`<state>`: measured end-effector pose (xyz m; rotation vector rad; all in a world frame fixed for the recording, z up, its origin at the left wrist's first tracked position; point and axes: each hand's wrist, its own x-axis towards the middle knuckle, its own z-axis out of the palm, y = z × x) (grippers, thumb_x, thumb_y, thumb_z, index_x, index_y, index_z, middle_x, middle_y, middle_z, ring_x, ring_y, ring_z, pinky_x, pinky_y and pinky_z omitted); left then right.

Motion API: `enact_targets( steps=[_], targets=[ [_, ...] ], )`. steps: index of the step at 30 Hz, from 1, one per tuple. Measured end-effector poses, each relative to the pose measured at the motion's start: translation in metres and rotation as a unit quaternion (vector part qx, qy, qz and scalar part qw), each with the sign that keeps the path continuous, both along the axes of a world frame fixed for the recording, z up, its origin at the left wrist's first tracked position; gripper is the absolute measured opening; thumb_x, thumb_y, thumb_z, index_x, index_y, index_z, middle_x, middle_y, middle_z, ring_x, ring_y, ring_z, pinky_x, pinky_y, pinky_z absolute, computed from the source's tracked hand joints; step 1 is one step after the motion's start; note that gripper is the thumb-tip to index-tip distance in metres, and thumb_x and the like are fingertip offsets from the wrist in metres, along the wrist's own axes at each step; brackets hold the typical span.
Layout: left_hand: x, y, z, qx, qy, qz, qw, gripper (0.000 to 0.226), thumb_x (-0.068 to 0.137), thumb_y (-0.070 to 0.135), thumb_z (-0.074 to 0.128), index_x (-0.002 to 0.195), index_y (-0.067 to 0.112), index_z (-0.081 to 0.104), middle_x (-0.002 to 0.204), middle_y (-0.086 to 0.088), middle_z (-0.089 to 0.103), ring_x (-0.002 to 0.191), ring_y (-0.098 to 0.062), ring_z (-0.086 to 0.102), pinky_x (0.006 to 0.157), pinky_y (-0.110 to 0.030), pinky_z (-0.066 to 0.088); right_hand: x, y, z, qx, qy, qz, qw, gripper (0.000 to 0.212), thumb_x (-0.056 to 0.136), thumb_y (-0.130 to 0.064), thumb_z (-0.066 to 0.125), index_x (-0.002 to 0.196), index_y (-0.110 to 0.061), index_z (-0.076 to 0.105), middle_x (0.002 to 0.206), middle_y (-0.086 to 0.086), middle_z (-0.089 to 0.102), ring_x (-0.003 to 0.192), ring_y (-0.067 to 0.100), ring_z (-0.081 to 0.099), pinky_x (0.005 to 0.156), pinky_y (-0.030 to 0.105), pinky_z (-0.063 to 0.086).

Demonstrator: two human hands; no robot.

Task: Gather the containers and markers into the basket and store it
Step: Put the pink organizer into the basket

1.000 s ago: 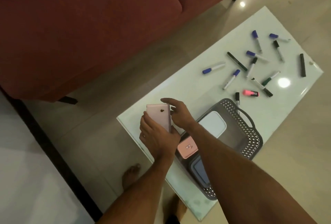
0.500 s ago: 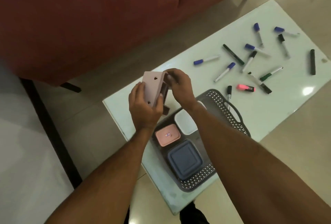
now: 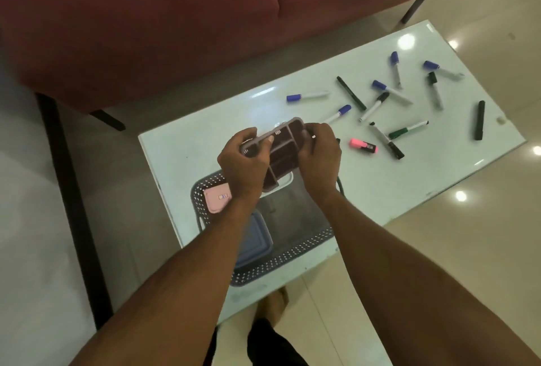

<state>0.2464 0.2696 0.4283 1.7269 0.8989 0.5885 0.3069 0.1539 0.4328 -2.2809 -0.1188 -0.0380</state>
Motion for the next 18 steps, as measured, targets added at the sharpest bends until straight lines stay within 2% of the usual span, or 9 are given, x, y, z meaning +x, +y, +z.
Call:
enact_targets(
  steps=[4, 7, 10, 13, 14, 16, 18],
  targets=[
    [-0.012, -0.039, -0.006, -0.079, -0.006, 0.030, 0.996, 0.041, 0.076, 0.018, 0.086, 0.115, 0.012, 0.074, 0.113, 0.002, 0.075, 0.108, -0.013, 0.069, 0.099, -0.031, 0.056, -0.021, -0.035, -0.012, -0.035, -0.033, -0.020, 0.999, 0.013, 0.099, -0.012, 0.055, 0.100, -0.009, 0.067, 0.095, 0.005, 0.066, 0.078, 0.017, 0.056, 0.067, 0.023, 0.035],
    [-0.032, -0.070, -0.017, -0.113, -0.034, 0.044, 0.992, 0.045, 0.080, 0.010, 0.084, 0.123, 0.009, 0.070, 0.121, -0.001, 0.072, 0.116, -0.012, 0.066, 0.103, -0.022, 0.052, -0.040, -0.062, -0.023, -0.070, -0.030, -0.032, 0.997, 0.014, 0.100, -0.012, 0.055, 0.101, -0.007, 0.068, 0.096, 0.008, 0.067, 0.074, 0.017, 0.055, 0.067, 0.021, 0.031],
    [-0.054, -0.094, -0.032, -0.154, -0.048, 0.059, 0.985, 0.044, 0.088, 0.007, 0.077, 0.130, 0.006, 0.066, 0.128, -0.003, 0.070, 0.122, -0.012, 0.063, 0.105, -0.022, 0.051, -0.058, -0.086, -0.037, -0.108, -0.024, -0.032, 0.993, 0.015, 0.099, -0.010, 0.055, 0.101, -0.004, 0.068, 0.096, 0.011, 0.067, 0.074, 0.018, 0.054, 0.067, 0.020, 0.029],
    [-0.075, -0.110, -0.047, -0.145, -0.028, 0.051, 0.988, 0.040, 0.095, 0.009, 0.068, 0.135, 0.005, 0.063, 0.132, -0.005, 0.068, 0.125, -0.014, 0.062, 0.103, -0.016, 0.049, -0.070, -0.098, -0.046, -0.131, 0.011, -0.046, 0.990, 0.017, 0.101, -0.012, 0.053, 0.104, -0.005, 0.068, 0.100, 0.009, 0.068, 0.079, 0.019, 0.059, 0.073, 0.022, 0.037],
    [-0.081, -0.115, -0.051, -0.133, -0.021, 0.046, 0.990, 0.039, 0.097, 0.009, 0.065, 0.136, 0.005, 0.062, 0.133, -0.005, 0.067, 0.125, -0.015, 0.062, 0.103, -0.016, 0.049, -0.073, -0.099, -0.048, -0.138, 0.026, -0.044, 0.989, 0.019, 0.103, -0.014, 0.052, 0.107, -0.006, 0.069, 0.103, 0.008, 0.068, 0.081, 0.017, 0.059, 0.075, 0.025, 0.041],
    [-0.090, -0.121, -0.061, -0.109, -0.003, 0.044, 0.993, 0.039, 0.100, 0.009, 0.059, 0.139, 0.007, 0.060, 0.135, -0.006, 0.066, 0.126, -0.017, 0.061, 0.107, -0.027, 0.050, -0.079, -0.098, -0.050, -0.154, 0.041, -0.028, 0.987, 0.022, 0.104, -0.017, 0.050, 0.109, -0.007, 0.069, 0.105, 0.008, 0.068, 0.083, 0.016, 0.057, 0.077, 0.029, 0.046],
    [-0.095, -0.125, -0.069, -0.102, 0.025, 0.055, 0.993, 0.041, 0.102, 0.007, 0.054, 0.143, 0.007, 0.057, 0.139, -0.006, 0.063, 0.129, -0.019, 0.059, 0.110, -0.035, 0.049, -0.083, -0.096, -0.051, -0.170, 0.053, -0.010, 0.984, 0.023, 0.104, -0.016, 0.049, 0.110, -0.006, 0.069, 0.106, 0.009, 0.067, 0.084, 0.020, 0.058, 0.076, 0.031, 0.045]
  ],
)
